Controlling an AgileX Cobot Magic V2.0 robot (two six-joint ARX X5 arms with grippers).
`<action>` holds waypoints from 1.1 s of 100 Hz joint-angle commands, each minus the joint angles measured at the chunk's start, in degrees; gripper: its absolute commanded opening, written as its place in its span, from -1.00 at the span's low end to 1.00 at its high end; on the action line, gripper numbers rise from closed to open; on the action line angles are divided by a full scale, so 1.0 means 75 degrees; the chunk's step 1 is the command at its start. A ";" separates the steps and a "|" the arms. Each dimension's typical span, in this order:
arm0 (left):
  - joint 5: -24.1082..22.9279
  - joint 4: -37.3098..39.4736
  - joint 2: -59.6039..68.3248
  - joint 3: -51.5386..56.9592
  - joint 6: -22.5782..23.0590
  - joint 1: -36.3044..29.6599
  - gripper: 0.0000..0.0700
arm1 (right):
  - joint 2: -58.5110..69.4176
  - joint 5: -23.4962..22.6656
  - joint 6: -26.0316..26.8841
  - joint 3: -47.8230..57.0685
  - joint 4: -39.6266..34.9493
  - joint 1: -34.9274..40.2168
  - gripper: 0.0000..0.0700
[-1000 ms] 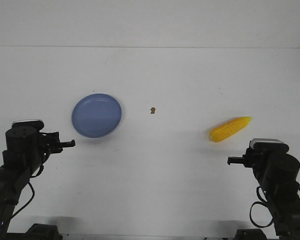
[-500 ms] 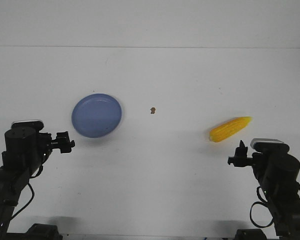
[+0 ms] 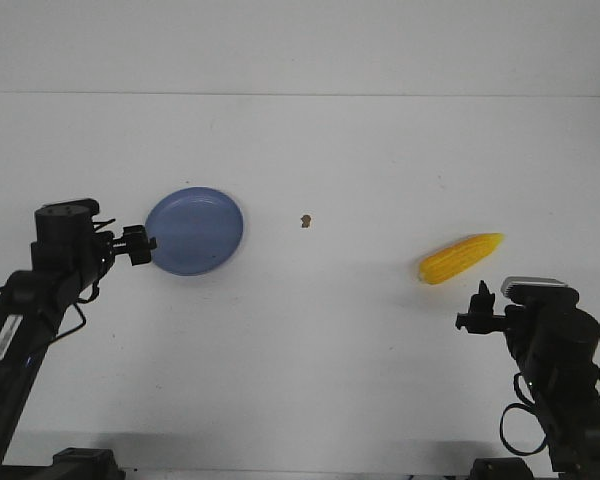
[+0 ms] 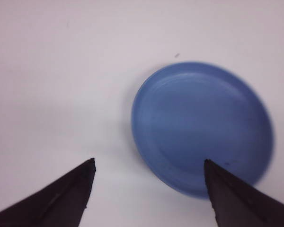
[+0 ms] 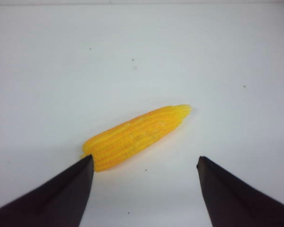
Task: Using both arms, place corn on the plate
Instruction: 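Raise the left gripper toward the blue plate's near rim, then grip the blue plate's rim with the left gripper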
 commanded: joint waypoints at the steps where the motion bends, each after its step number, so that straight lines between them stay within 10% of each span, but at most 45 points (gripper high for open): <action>1: -0.0032 0.0119 0.0691 0.0373 -0.0166 0.0067 0.36 | 0.0020 -0.0012 0.0050 0.0128 0.0073 0.0006 0.33; 96: 0.0020 0.0688 0.4441 0.1376 -0.0254 0.0332 0.44 | 0.0017 -0.0012 0.0050 0.0128 0.0067 0.0006 0.33; 110: 0.0082 0.0629 0.4613 0.1376 -0.0233 0.0332 0.13 | 0.0017 -0.0012 0.0050 0.0128 0.0067 0.0006 0.33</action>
